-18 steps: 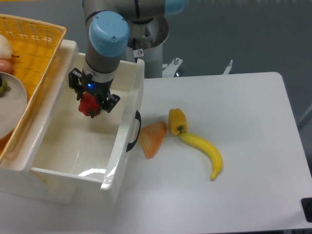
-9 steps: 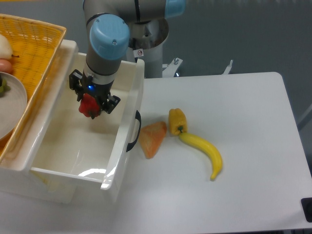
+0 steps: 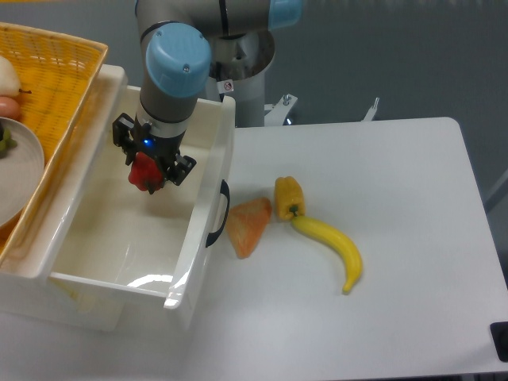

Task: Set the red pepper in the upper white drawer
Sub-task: 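Set the pepper on the drawer floor and open the gripper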

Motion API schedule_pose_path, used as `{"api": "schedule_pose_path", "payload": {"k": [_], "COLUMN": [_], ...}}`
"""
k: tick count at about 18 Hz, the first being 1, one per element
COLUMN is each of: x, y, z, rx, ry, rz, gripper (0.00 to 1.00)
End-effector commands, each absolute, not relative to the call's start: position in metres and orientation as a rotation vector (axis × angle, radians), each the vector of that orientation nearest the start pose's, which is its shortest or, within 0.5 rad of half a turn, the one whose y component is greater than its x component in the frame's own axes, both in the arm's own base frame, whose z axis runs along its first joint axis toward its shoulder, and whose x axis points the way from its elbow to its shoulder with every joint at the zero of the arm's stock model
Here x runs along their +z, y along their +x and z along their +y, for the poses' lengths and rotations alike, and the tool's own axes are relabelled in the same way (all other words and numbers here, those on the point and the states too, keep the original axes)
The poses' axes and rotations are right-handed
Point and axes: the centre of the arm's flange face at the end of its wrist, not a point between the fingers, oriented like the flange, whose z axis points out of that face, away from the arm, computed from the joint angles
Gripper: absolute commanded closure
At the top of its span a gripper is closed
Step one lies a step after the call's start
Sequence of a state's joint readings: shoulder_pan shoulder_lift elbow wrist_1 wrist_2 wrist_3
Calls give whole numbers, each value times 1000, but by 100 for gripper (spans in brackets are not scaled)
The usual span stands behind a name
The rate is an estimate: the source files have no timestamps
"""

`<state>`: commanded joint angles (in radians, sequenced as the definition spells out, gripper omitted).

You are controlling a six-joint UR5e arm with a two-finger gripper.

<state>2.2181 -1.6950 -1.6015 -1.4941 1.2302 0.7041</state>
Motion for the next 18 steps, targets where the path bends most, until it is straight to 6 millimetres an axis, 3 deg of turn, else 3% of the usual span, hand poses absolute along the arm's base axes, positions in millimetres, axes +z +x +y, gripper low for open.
{"api": "schedule_pose_path", "payload": {"k": [10,18], "x": [427,436], "y": [-189,-195], "z": [525,520], "rx": [-460,-446], "ry": [-2947,-2938], "rz": [64,48], "gripper": [24,32]}}
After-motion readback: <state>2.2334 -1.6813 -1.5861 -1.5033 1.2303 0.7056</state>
